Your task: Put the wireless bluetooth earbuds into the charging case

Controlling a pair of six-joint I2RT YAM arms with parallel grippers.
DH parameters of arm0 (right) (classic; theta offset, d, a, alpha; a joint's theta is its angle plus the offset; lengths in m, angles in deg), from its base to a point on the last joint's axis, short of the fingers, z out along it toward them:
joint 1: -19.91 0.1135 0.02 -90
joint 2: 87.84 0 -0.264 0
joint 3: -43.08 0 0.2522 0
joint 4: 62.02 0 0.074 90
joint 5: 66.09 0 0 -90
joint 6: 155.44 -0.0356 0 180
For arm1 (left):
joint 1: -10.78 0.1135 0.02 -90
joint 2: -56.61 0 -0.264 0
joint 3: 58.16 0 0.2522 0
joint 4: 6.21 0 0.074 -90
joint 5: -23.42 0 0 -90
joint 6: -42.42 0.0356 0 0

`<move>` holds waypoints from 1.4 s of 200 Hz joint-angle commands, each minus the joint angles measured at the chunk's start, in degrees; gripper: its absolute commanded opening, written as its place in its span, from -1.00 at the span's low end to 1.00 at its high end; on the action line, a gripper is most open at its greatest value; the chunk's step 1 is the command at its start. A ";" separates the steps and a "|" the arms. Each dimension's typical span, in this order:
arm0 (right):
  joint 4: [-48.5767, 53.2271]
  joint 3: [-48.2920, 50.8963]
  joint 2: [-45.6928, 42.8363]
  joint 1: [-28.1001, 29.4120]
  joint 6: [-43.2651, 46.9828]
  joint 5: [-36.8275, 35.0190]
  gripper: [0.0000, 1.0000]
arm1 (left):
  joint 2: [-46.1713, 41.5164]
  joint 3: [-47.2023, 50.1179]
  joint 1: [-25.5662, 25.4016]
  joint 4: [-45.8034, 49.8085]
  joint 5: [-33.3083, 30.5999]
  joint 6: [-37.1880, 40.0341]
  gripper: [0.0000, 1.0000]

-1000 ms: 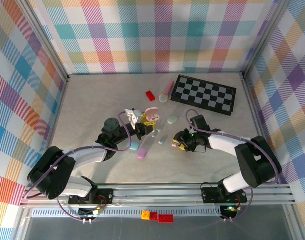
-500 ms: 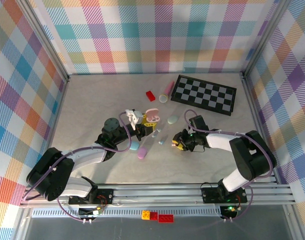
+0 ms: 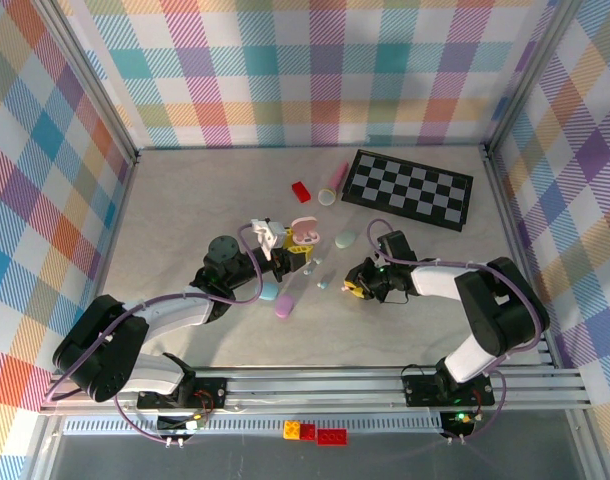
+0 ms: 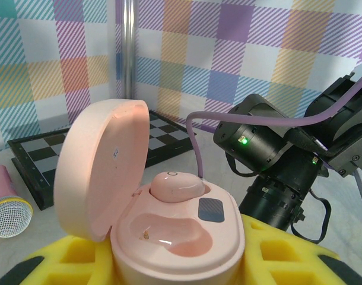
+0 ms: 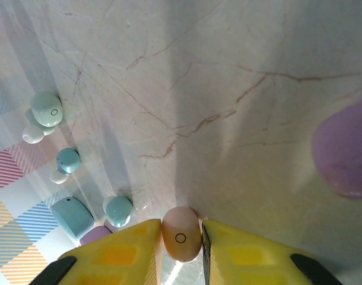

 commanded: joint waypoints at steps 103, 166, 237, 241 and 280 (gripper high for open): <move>1.00 -0.80 2.92 0.32 2.82 0.26 -0.58 | -0.07 -0.01 0.45 -2.03 1.31 0.75 -0.36; 12.75 -3.12 -8.20 0.36 8.24 -5.31 -0.61 | 0.56 -0.62 0.28 -0.19 0.59 3.63 -0.37; 30.97 -14.53 -19.41 0.41 14.80 -9.19 -0.60 | 7.03 -5.26 -1.13 2.70 -1.61 11.75 -0.36; 31.60 -15.18 -19.79 0.49 14.78 -9.22 -0.60 | 7.39 -5.63 -1.13 3.29 -1.61 12.43 -0.36; 35.81 -22.41 -21.45 1.83 16.12 -9.13 -0.61 | 10.41 -8.85 -1.42 4.62 -0.26 15.17 -0.36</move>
